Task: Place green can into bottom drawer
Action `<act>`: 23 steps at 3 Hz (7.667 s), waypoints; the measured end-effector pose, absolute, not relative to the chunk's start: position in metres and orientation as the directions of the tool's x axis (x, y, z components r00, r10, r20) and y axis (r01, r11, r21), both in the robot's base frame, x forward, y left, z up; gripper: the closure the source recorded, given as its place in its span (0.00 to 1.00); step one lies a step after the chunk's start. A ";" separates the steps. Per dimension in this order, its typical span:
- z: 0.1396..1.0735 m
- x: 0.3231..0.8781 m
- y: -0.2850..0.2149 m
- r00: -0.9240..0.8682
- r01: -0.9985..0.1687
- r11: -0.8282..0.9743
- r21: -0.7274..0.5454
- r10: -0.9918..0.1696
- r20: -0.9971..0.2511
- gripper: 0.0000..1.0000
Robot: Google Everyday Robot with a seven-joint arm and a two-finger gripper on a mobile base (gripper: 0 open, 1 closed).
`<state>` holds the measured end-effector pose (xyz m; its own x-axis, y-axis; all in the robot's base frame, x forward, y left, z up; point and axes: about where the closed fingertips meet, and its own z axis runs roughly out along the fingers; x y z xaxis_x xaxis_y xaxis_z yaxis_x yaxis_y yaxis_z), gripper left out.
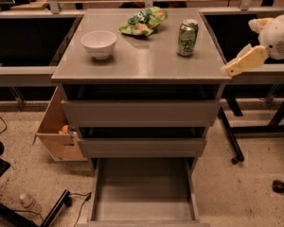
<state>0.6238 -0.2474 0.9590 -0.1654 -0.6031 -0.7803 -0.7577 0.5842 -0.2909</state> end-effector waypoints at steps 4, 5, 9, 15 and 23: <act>0.973 0.750 -0.249 -0.080 -0.638 0.746 -0.191 -0.310 -0.947 0.00; 0.972 0.800 -0.245 -0.068 -0.603 0.788 -0.129 -0.212 -0.975 0.00; 0.919 0.866 -0.179 -0.102 -0.633 0.774 0.023 -0.054 -0.993 0.19; 0.993 0.811 -0.187 0.001 -0.661 0.748 -0.060 -0.079 -0.997 1.00; 0.809 0.577 -0.291 -0.065 -0.622 0.783 0.026 -0.018 -0.998 1.00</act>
Offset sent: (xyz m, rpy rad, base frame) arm 0.0069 -0.0015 -0.0009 0.0209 -0.0313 -0.0158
